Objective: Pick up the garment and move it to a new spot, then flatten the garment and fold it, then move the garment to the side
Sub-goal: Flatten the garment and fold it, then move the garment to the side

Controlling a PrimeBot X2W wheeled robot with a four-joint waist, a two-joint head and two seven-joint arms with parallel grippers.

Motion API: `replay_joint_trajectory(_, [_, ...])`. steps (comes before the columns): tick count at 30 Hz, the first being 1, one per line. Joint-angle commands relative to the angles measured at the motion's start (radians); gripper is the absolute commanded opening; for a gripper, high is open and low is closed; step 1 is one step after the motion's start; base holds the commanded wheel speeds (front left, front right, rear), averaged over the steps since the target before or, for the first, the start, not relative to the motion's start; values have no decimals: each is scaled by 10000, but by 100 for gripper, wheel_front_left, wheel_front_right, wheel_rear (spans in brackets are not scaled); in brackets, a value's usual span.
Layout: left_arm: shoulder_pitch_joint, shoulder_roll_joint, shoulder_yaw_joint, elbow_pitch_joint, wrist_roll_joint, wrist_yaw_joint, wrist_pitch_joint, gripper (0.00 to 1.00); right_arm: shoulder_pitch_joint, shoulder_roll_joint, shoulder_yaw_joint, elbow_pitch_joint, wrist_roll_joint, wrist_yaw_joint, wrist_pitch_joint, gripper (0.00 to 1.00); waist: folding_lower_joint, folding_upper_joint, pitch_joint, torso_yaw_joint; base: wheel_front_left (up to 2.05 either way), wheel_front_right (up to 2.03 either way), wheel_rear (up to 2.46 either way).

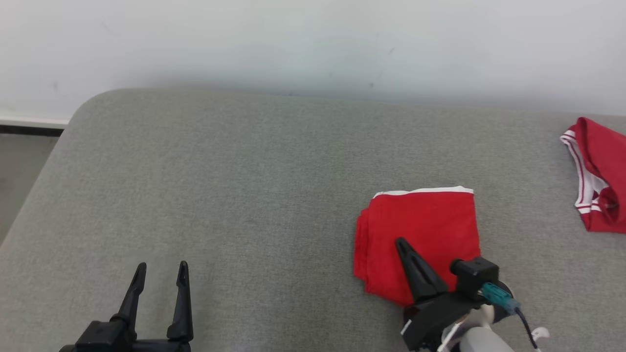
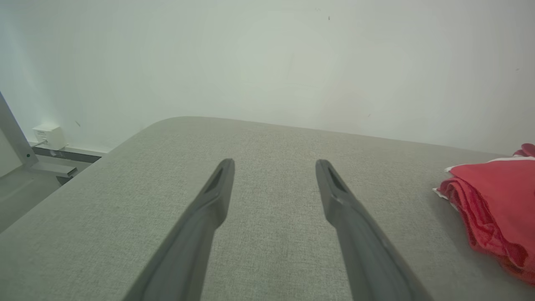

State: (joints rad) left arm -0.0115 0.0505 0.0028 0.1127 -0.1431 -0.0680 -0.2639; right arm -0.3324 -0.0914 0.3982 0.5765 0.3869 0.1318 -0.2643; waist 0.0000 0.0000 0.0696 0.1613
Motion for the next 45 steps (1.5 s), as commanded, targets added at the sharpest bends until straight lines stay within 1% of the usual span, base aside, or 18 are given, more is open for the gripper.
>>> replay_joint_trajectory(1, [114, 0, 47, 20, 110, -3, 2, 100, 287, -132, -144, -207, -49, -29, 5, 0, 0, 0, -230, -303, 0, 0, 0])
replay_joint_trajectory(9, [259, 0, 147, 49, 292, -66, 0, 100, 1211, -649, -1472, -1545, -255, -29, 5, 0, 0, 0, -624, -1050, 0, 0, 0])
replay_joint_trajectory(14, [302, 0, 264, 17, 435, -48, 2, 100, 1695, -874, -2101, -2340, -660, -29, 4, 0, 0, 0, -694, -1478, 0, 0, 0])
replay_joint_trajectory(15, [302, 0, 264, 17, 435, -48, 2, 100, 1695, -874, -2101, -2340, -660, -29, 4, 0, 0, 0, -694, -1478, 0, 0, 0])
replay_joint_trajectory(19, [351, 0, 320, 23, 563, -103, 0, 100, 2173, -806, -2641, -2824, -607, -29, 4, 0, 0, 0, -761, -1668, 0, 0, 0])
replay_joint_trajectory(20, [354, 0, 328, 35, 586, -90, 2, 100, 2291, -814, -2724, -2917, -581, -29, 4, 7, 0, 0, -782, -1698, 0, 0, 0])
replay_joint_trajectory(21, [371, 0, 342, 46, 596, -97, 2, 100, 2383, -827, -2801, -3057, -603, -29, 3, 45, 0, 0, -803, -1730, 0, 0, 0])
replay_joint_trajectory(22, [393, 0, 348, 62, 623, -98, 2, 100, 2491, -852, -2863, -3176, -675, -29, 4, 79, 0, 0, -821, -1760, 0, 0, 0])
replay_joint_trajectory(23, [408, 0, 356, 85, 655, -110, 2, 100, 2632, -848, -2904, -3281, -736, -29, 3, 100, 0, 0, -837, -1786, 0, 0, 0])
replay_joint_trajectory(26, [428, 0, 376, 123, 702, -151, 2, 100, 2969, -746, -3109, -3580, -786, -29, 4, 100, 0, 0, -899, -1841, 0, 0, 0])
replay_joint_trajectory(31, [651, -1, 440, 157, 796, -175, 2, 100, 3372, -665, -3120, -3834, -917, -29, 4, 100, 0, 0, -1010, -1902, 0, 0, 0])
replay_joint_trajectory(41, [1165, 153, 376, -67, 965, -321, 2, 100, 3880, -642, -3044, -3919, -1099, -29, 3, 100, 0, 0, -1122, -1761, 0, 0, 0])
replay_joint_trajectory(45, [1348, 133, 345, -202, 1029, -280, 2, 100, 3986, -617, -2942, -3991, -1167, -29, 4, 100, 0, 0, -1107, -1705, 0, 0, 0])
